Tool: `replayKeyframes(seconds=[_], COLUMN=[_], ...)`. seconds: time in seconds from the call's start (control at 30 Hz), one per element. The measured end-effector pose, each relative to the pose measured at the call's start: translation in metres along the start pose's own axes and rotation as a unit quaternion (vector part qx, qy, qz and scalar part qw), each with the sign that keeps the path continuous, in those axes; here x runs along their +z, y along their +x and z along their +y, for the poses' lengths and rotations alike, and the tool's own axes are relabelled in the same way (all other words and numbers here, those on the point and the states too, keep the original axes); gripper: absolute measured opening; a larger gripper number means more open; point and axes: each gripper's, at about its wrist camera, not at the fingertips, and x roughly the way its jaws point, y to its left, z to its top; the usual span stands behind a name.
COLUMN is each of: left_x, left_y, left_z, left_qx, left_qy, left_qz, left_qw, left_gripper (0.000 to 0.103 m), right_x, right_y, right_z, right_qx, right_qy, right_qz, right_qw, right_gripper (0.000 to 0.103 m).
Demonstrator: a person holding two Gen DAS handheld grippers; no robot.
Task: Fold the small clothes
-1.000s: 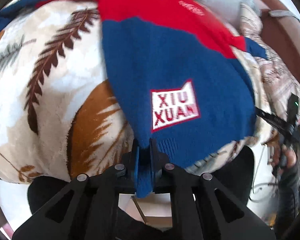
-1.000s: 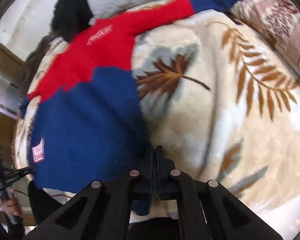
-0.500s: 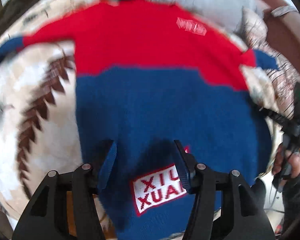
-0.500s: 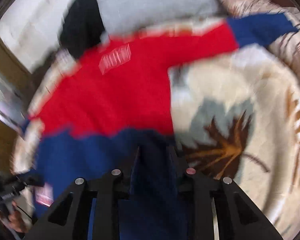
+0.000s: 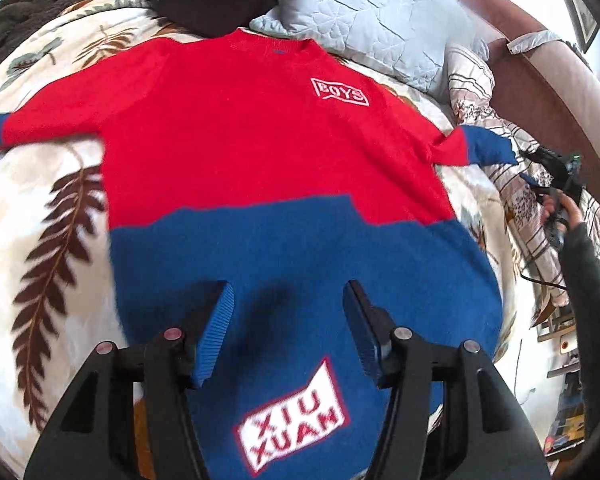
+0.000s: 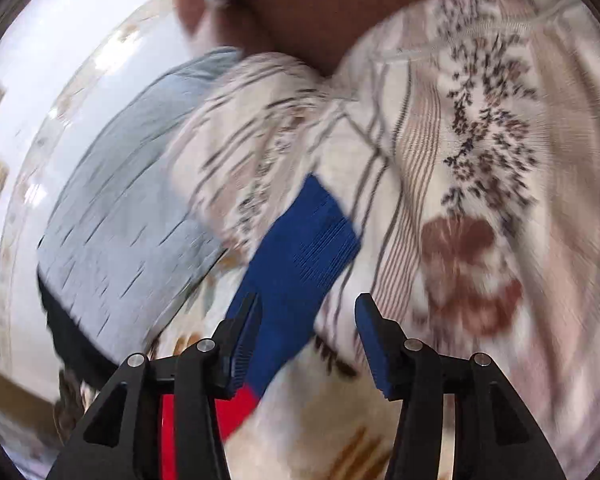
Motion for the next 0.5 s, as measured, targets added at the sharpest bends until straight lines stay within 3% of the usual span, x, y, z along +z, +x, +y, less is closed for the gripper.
replayKeyframes(seconds=[0.23,0.3,0.33,0.4,0.5], left_x=[0.029,0.041,0.045,0.058,0.072], left_y=[0.015,0.019,0.02,0.018,0.014], left_z=[-0.011,-0.013,-0.012,-0.009,0.004], left_qx=[-0.017,-0.018,-0.018,-0.018,-0.017], left_qy=[0.012,0.01,0.008,0.004,-0.012], left_qz=[-0.008,-0.014,-0.016,-0.032,-0.055], left_qw=[0.9997,0.9997,0.9997,0.9993,0.9983], left_gripper=[0.056,0.056,0.056,0.056,0.059], right_x=[0.009,0.009,0.011,0.022,0.043], right_y=[0.042,0.051,0.053,0.047,0.012], right_z=[0.009,0.017,0.018,0.017,0.018], right_qx=[-0.011,-0.039,-0.051,-0.045,-0.033], right_qy=[-0.009,-0.031,-0.038,-0.045,-0.072], right_qz=[-0.044,-0.047,-0.047,-0.048,-0.102], right_qw=[0.999,0.998,0.997,0.997,0.992], right_gripper=[0.047,0.023,0.005,0.004,0.004])
